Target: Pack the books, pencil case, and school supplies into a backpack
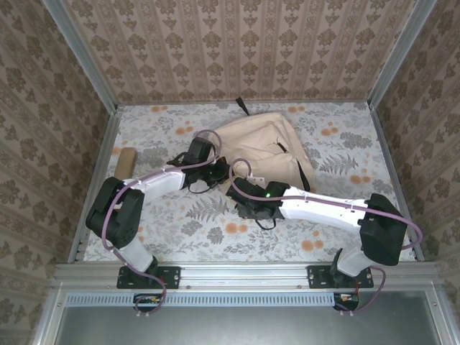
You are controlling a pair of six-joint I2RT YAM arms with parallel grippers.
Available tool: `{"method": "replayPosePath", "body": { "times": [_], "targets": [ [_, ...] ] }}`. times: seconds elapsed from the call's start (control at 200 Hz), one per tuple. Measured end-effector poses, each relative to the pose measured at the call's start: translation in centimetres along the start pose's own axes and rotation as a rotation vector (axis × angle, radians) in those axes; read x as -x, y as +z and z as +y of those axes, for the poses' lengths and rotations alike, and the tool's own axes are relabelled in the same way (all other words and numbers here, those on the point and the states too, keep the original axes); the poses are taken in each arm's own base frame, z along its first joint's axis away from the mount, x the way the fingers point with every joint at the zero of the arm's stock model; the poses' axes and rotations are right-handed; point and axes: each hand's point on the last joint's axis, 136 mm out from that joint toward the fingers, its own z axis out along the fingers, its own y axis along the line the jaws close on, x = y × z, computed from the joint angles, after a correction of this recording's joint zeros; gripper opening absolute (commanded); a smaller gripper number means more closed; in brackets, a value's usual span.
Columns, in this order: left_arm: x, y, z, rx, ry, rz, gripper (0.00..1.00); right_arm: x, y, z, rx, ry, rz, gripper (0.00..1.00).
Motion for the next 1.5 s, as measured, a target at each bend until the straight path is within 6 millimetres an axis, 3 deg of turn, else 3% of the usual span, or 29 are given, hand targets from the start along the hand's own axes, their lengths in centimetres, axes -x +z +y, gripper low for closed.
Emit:
{"method": "replayPosePath", "body": {
  "times": [0.115,0.215,0.4,0.66,0.87,1.03,1.26,1.5],
  "targets": [
    [-0.1,0.0,-0.3,-0.011,0.003,0.008,0.00,-0.1,1.0,1.7,0.075,0.039,0.001,0.45],
    [-0.7,0.2,-0.6,-0.020,0.012,0.025,0.00,-0.1,1.9,1.9,0.089,0.080,-0.007,0.47],
    [-2.2,0.7,-1.9,-0.052,0.040,0.059,0.00,-0.1,2.6,1.0,0.065,0.132,-0.035,0.45],
    [-2.4,0.8,-2.4,-0.069,0.041,0.066,0.00,0.7,2.6,-1.4,-0.041,0.161,-0.100,0.37],
    [-2.4,0.8,-2.4,-0.070,0.036,0.069,0.00,1.1,2.5,-2.4,-0.085,0.167,-0.131,0.59],
    [-2.4,0.8,-2.4,-0.071,0.035,0.069,0.00,1.5,2.6,-1.8,-0.056,0.188,-0.149,0.62],
    [-2.4,0.8,-2.5,-0.075,0.038,0.068,0.00,2.3,2.8,-3.0,-0.106,0.253,-0.168,0.50],
    [-2.4,0.8,-2.6,-0.079,0.039,0.071,0.00,1.7,2.7,-4.2,-0.166,0.266,-0.154,0.37]
  ]
}}
